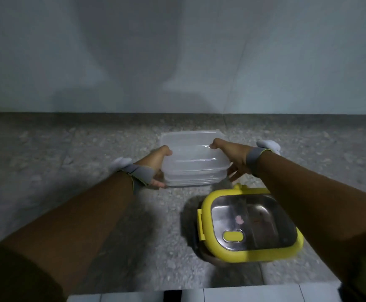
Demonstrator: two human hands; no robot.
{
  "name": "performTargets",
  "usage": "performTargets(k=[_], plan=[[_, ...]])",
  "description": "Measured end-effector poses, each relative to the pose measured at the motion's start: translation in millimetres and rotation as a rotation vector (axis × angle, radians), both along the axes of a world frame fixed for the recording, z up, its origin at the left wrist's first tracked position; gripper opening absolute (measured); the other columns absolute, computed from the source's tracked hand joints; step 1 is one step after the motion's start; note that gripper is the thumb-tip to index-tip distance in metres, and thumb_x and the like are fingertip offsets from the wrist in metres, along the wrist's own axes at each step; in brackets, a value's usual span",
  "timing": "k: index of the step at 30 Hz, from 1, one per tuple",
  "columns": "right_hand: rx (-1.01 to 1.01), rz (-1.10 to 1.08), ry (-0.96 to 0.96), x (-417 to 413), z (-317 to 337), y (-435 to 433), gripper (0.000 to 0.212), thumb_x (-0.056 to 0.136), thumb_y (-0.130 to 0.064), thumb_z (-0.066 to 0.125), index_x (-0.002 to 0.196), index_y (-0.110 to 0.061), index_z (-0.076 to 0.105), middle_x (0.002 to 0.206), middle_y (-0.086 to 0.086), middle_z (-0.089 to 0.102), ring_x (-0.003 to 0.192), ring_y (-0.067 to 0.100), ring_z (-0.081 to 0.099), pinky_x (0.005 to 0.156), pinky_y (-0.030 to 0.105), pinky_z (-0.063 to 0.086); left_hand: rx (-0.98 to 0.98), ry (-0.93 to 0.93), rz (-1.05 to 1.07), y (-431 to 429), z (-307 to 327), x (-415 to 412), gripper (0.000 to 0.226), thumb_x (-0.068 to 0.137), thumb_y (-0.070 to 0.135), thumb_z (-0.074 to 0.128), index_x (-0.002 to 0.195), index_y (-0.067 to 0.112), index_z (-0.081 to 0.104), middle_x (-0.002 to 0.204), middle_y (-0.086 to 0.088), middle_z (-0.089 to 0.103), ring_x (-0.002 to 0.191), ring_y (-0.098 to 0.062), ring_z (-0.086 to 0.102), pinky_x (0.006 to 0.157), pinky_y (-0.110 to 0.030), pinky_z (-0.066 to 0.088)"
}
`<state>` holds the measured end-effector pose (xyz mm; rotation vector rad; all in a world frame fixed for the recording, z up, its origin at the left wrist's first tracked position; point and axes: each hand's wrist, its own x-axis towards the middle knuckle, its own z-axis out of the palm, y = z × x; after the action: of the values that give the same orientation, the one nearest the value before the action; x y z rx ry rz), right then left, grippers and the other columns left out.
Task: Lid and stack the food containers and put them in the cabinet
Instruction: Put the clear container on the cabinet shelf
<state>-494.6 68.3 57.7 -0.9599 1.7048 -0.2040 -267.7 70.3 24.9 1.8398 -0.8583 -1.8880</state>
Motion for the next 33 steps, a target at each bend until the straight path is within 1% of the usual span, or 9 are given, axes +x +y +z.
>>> performTargets(k=[7,11,17,19,22,25,28,31,33], plan=[[-0.203,0.077,0.02,38.0,84.5,54.6,0.048,0.086,-0.059,0.045,0.109,-0.019,0.057,0.105,0.01,0.066,0.102,0.037,0.065,0.098,0.052,0.049,-0.224,-0.002,0.165,64.3,68.9,33.3,0.024,0.087,0.043,0.049,0.095,0.021,0.055,0.097,-0.01,0.062,0.093,-0.032,0.059,0.089,-0.046,0.048],[-0.327,0.134,-0.021,64.2,140.2,115.9,0.052,0.088,-0.058,0.045,0.119,-0.018,0.053,0.116,0.011,0.064,0.102,0.034,0.064,0.099,0.051,0.049,-0.372,0.009,0.264,136.6,126.2,58.7,0.022,0.089,0.039,0.05,0.089,0.017,0.056,0.081,-0.007,0.06,0.071,-0.027,0.057,0.067,-0.035,0.048],[-0.509,0.206,-0.077,108.9,215.2,202.0,0.043,0.094,-0.053,0.043,0.117,-0.017,0.051,0.096,0.009,0.061,0.086,0.029,0.06,0.094,0.045,0.051,-0.522,-0.018,0.392,241.0,207.5,101.3,0.064,0.056,0.052,0.058,0.108,0.015,0.055,0.095,-0.013,0.055,0.084,-0.03,0.054,0.062,-0.034,0.051],[-0.61,0.252,-0.105,126.7,249.2,228.5,0.046,0.094,-0.053,0.041,0.122,-0.017,0.052,0.098,0.01,0.062,0.087,0.031,0.061,0.085,0.041,0.05,-0.609,-0.027,0.452,275.0,247.9,117.8,0.052,0.064,0.049,0.059,0.103,0.016,0.055,0.093,-0.013,0.053,0.083,-0.03,0.053,0.061,-0.034,0.05],[-0.766,0.327,-0.1,147.0,291.5,252.3,0.044,0.096,-0.054,0.035,0.124,-0.024,0.049,0.12,0.012,0.06,0.106,0.034,0.061,0.094,0.049,0.052,-0.711,-0.016,0.498,304.4,290.3,139.6,0.035,0.071,0.044,0.059,0.092,0.017,0.056,0.08,-0.009,0.055,0.071,-0.027,0.054,0.065,-0.035,0.049],[-0.882,0.387,-0.107,164.0,324.7,264.7,0.046,0.097,-0.056,0.033,0.13,-0.028,0.047,0.124,0.01,0.061,0.108,0.033,0.061,0.092,0.05,0.054,-0.8,-0.013,0.545,322.2,326.0,158.6,0.042,0.061,0.045,0.056,0.094,0.02,0.059,0.1,-0.011,0.059,0.087,-0.032,0.059,0.069,-0.039,0.05],[-0.995,0.421,-0.181,183.2,366.1,281.9,0.05,0.092,-0.065,0.035,0.131,-0.037,0.047,0.126,0.004,0.061,0.105,0.029,0.061,0.088,0.05,0.056,-0.929,-0.024,0.623,343.2,373.3,178.9,0.055,0.065,0.046,0.058,0.114,0.021,0.057,0.128,-0.012,0.053,0.113,-0.035,0.055,0.067,-0.039,0.054],[-1.054,0.443,-0.237,201.6,402.2,287.9,0.074,0.084,-0.075,0.035,0.145,-0.035,0.039,0.137,0.002,0.057,0.113,0.029,0.059,0.086,0.046,0.056,-1.049,-0.01,0.639,349.0,413.7,197.4,0.034,0.088,0.035,0.056,0.115,0.014,0.056,0.122,-0.018,0.06,0.094,-0.031,0.061,0.066,-0.037,0.053],[-1.08,0.456,-0.297,215.2,426.9,287.5,0.075,0.088,-0.074,0.033,0.15,-0.032,0.035,0.142,0.003,0.054,0.118,0.03,0.057,0.087,0.046,0.054,-1.12,-0.003,0.643,347.9,437.6,209.8,0.033,0.093,0.032,0.053,0.116,0.009,0.057,0.116,-0.02,0.062,0.081,-0.028,0.061,0.052,-0.03,0.054]])
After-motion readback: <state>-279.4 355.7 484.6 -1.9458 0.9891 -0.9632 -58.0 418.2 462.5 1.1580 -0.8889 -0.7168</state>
